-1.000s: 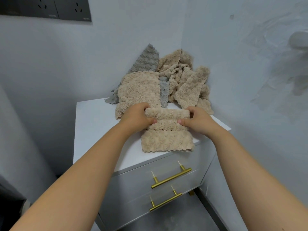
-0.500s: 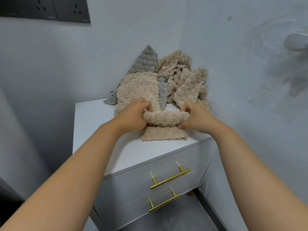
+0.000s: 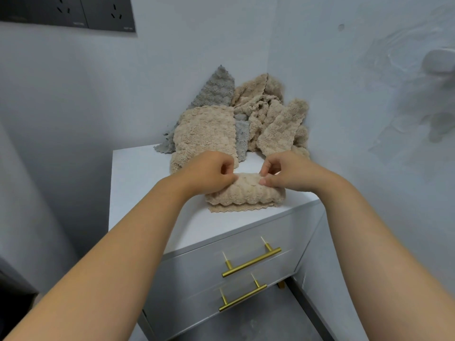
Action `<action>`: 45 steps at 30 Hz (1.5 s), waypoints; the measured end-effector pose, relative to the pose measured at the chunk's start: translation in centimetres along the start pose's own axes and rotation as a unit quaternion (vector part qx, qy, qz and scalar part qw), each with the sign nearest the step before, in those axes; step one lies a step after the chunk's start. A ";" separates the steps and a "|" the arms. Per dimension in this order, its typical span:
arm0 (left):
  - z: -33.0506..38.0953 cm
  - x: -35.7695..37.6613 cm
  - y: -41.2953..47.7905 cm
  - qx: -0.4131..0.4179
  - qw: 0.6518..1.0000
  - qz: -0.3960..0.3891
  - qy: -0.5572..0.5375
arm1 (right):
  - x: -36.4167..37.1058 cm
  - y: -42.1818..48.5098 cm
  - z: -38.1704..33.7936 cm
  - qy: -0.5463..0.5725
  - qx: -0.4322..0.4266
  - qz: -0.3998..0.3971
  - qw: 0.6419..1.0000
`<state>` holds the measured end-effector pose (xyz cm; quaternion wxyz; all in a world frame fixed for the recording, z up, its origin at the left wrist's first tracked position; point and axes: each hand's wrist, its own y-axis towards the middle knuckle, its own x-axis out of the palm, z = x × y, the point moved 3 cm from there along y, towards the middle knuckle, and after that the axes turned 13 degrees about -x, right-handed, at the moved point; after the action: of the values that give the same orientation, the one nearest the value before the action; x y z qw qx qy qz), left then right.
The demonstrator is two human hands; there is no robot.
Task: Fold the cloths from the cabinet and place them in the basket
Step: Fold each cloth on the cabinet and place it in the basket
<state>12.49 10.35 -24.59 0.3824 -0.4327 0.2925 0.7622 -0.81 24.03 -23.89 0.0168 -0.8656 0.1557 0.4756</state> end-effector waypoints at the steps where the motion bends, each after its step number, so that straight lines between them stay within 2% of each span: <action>1: 0.1 0.3 0.1 0.014 1.000 -0.018 -0.005 | 0.1 -0.1 -0.2 -0.010 0.001 -0.026 1.000; 5: -0.1 1.3 -0.1 0.003 0.993 -0.117 0.001 | 1.4 -0.2 0.1 -0.092 0.013 -0.149 0.985; 10: -0.9 1.6 -0.3 -0.057 0.988 -0.139 -0.029 | 1.8 0.0 1.5 -0.022 0.029 -0.099 0.994; 12: -1.0 1.6 -0.2 -0.057 0.985 -0.152 -0.052 | 2.0 -0.2 2.3 0.071 0.039 -0.062 0.995; 14: -1.1 1.6 -0.3 -0.060 0.975 -0.176 -0.119 | 2.3 -0.6 2.8 0.254 0.042 -0.009 0.966; 17: -1.8 1.8 -0.3 -0.095 0.917 -0.204 -0.329 | 2.1 -1.0 3.8 0.429 0.052 0.060 0.900; 21: -1.3 2.7 0.0 -0.121 0.831 -0.184 -0.511 | 2.0 -0.6 4.2 0.497 0.039 0.128 0.857; 23: -0.7 3.4 0.3 -0.158 0.792 -0.140 -0.572 | 2.1 -0.2 4.7 0.506 0.045 0.181 0.842; 24: -0.4 3.8 0.4 -0.177 0.794 -0.111 -0.571 | 2.1 -0.1 5.0 0.499 0.055 0.210 0.839; 26: 0.1 4.5 0.7 -0.186 0.851 -0.055 -0.487 | 2.1 -0.1 5.2 0.443 0.076 0.265 0.853; 28: 0.9 5.0 0.6 -0.165 0.896 -0.014 -0.412 | 2.2 -0.2 5.1 0.338 0.093 0.302 0.887; 31: 1.9 5.3 0.4 -0.159 0.907 0.037 -0.389 | 2.6 -0.6 4.5 0.220 0.090 0.344 0.909; 36: 4.9 6.6 -0.9 -0.151 0.926 0.042 -0.343 | 2.3 -3.5 2.9 0.029 0.118 0.397 0.910; 40: 8.9 9.1 -2.8 -0.140 0.925 0.048 -0.351 | 1.9 -8.1 3.0 -0.081 0.116 0.410 0.901; 45: 13.7 11.8 -5.1 -0.179 0.859 -0.004 -0.480 | -0.5 -13.4 4.0 -0.148 0.138 0.393 0.897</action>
<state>6.89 27.66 -29.36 0.3942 -0.0754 -0.0709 0.9132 -0.52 37.57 -27.30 -0.0292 -0.6423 0.5432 0.5400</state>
